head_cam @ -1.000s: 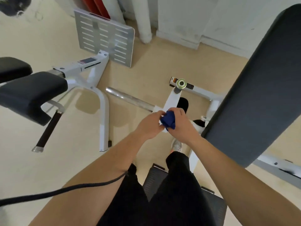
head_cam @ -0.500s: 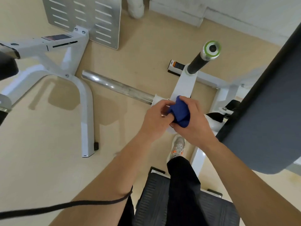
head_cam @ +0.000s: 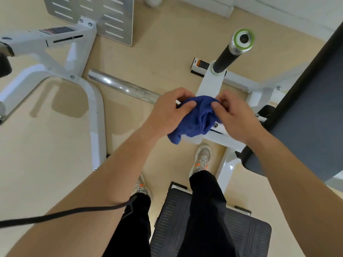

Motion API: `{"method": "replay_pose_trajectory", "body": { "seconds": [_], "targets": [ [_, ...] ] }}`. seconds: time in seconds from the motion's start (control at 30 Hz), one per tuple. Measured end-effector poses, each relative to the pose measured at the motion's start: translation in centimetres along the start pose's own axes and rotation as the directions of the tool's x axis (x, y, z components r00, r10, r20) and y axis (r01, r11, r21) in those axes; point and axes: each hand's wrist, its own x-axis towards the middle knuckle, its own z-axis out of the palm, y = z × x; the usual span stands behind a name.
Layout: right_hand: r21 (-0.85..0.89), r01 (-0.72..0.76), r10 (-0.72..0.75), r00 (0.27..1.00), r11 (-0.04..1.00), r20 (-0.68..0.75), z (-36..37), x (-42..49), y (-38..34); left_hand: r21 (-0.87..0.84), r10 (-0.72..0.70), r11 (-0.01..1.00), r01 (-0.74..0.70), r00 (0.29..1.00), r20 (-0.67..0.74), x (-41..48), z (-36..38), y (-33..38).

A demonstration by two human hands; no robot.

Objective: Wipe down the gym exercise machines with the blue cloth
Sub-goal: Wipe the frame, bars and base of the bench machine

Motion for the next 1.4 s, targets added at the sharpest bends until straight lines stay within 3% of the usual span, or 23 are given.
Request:
{"method": "replay_pose_trajectory", "body": {
  "seconds": [0.13,0.23,0.33,0.47,0.57,0.7,0.87,0.97,1.1,1.2,1.4],
  "targets": [
    [0.155,-0.157,0.163,0.986,0.975,-0.029,-0.8,0.3,-0.1,0.031,-0.059,0.998,0.058,0.998,0.016,1.5,-0.7,0.1],
    [0.101,-0.259,0.271,0.951,0.961,-0.146,-0.3,0.5,0.8,0.066,-0.080,0.995,0.079,0.997,0.003,2.8,-0.1,-0.1],
    [0.165,-0.197,0.235,0.940,0.966,-0.249,1.1,0.3,0.7,0.049,-0.113,0.992,0.116,0.992,-0.061,4.0,1.1,-0.3],
    [0.144,-0.085,0.099,0.991,0.986,-0.093,1.9,0.6,1.4,0.046,-0.081,0.995,0.089,0.986,-0.142,4.1,1.0,-0.4],
    [0.087,-0.048,0.054,0.997,0.995,-0.061,1.8,1.0,2.4,0.199,0.021,0.980,-0.006,0.997,-0.074,3.2,0.3,-1.2],
    [0.097,-0.133,0.148,0.972,0.986,-0.180,2.2,1.3,2.5,0.156,-0.059,0.987,0.037,0.988,0.140,2.2,1.4,-2.1],
    [0.079,-0.152,0.164,0.970,0.985,-0.179,1.8,1.3,2.4,0.179,-0.037,0.983,0.036,0.999,-0.001,2.4,1.8,-2.0],
    [0.221,-0.179,0.215,0.965,0.959,-0.148,1.3,1.0,2.2,0.147,-0.035,0.988,0.043,0.998,-0.055,2.3,0.8,-0.9],
    [0.376,-0.165,0.246,0.953,0.912,-0.179,-0.1,1.1,1.7,0.133,-0.033,0.991,0.021,0.996,0.086,3.2,-0.1,1.1],
    [0.435,-0.146,0.251,0.948,0.888,-0.195,-1.5,1.5,1.4,0.153,-0.026,0.988,0.011,0.995,0.098,5.2,-0.3,1.3],
    [0.144,-0.286,0.311,0.930,0.947,-0.197,-2.7,4.1,2.5,0.314,-0.061,0.946,0.079,0.996,-0.068,8.1,0.8,0.3]
  ]
}}
